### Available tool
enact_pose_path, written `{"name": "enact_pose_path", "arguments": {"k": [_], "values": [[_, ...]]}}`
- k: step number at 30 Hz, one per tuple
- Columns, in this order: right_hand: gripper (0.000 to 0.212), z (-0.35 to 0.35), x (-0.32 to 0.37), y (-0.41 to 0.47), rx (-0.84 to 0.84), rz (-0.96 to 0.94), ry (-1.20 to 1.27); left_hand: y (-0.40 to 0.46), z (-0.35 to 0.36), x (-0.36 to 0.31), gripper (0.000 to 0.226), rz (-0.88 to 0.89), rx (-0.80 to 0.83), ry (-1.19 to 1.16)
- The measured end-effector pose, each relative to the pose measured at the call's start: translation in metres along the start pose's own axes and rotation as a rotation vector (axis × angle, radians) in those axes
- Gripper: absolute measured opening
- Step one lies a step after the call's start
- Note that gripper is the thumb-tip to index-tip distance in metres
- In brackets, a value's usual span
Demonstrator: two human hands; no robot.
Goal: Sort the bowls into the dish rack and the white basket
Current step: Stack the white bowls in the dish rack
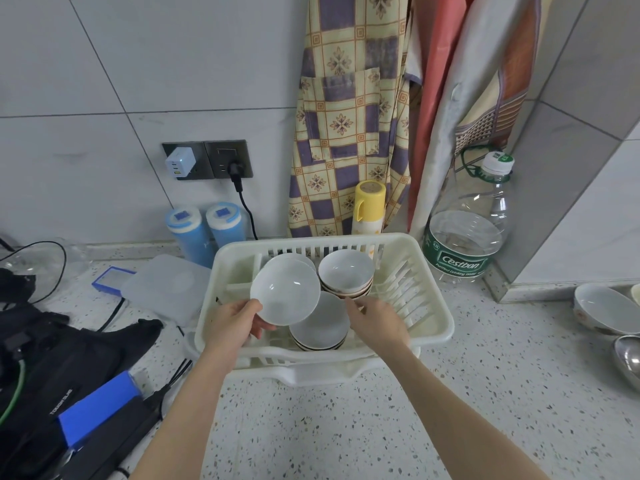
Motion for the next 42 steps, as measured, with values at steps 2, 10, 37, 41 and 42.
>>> {"name": "enact_pose_path", "arguments": {"k": [2, 10, 37, 41, 42], "values": [[0.042, -0.003, 0.003, -0.004, 0.0, -0.038, 0.044, 0.0, 0.008, -0.002, 0.017, -0.044, 0.054, 0.027], [0.031, -0.012, 0.011, -0.012, 0.045, -0.159, 0.1, -0.005, 0.04, -0.004, 0.019, -0.064, 0.213, 0.239], [0.023, 0.001, 0.0, -0.004, 0.056, -0.062, -0.018, 0.013, 0.048, 0.017, 0.016, -0.059, 0.262, 0.401], [0.021, 0.003, -0.001, -0.002, 0.037, -0.056, -0.048, 0.015, 0.05, 0.019, 0.015, -0.092, 0.275, 0.425], [0.021, 0.003, -0.001, -0.001, 0.026, -0.051, -0.053, 0.015, 0.05, 0.02, 0.015, -0.09, 0.28, 0.435]]}}
Point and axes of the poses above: each hand's wrist, its own y-axis towards the middle knuckle, its own z-axis out of the palm, x = y × z, the point moved 7 cm from there along y, towards the middle knuckle, and after that the axes turned 9 degrees about -y, right-handed, at the moved point
